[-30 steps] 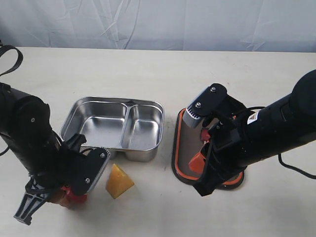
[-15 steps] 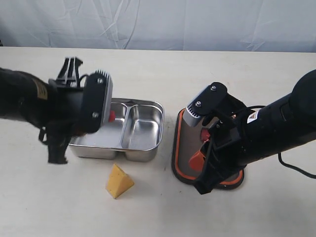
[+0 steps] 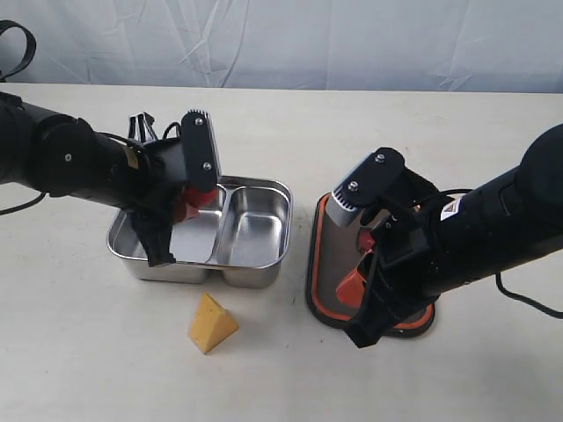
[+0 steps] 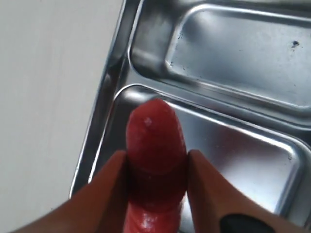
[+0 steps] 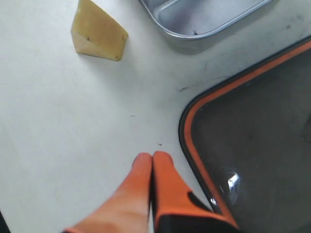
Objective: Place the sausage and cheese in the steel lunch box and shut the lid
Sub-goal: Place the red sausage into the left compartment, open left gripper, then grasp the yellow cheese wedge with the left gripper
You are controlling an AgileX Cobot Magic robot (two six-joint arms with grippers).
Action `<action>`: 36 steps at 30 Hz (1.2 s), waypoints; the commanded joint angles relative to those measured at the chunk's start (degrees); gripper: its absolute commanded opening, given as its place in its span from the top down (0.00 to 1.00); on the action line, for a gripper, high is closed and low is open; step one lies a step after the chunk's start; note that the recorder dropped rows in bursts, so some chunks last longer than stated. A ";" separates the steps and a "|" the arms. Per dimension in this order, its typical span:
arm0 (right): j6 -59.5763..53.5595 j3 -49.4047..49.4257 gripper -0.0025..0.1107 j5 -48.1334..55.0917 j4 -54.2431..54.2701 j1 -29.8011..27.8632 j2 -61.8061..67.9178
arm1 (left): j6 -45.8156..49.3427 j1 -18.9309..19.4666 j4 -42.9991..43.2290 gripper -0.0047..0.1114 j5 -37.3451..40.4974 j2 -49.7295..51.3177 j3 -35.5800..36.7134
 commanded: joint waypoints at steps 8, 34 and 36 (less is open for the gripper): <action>0.02 0.22 0.99 1.57 -0.26 -0.07 -0.51 | -5.49 2.14 -0.89 0.48 3.69 -2.13 -0.48; 22.54 0.22 0.99 4.29 -5.78 -0.07 -12.96 | -5.27 2.14 -38.81 0.26 30.99 -12.68 8.50; 22.70 0.22 0.99 4.29 -5.78 -0.07 -14.92 | -5.28 2.14 -40.31 0.26 29.62 -12.68 8.50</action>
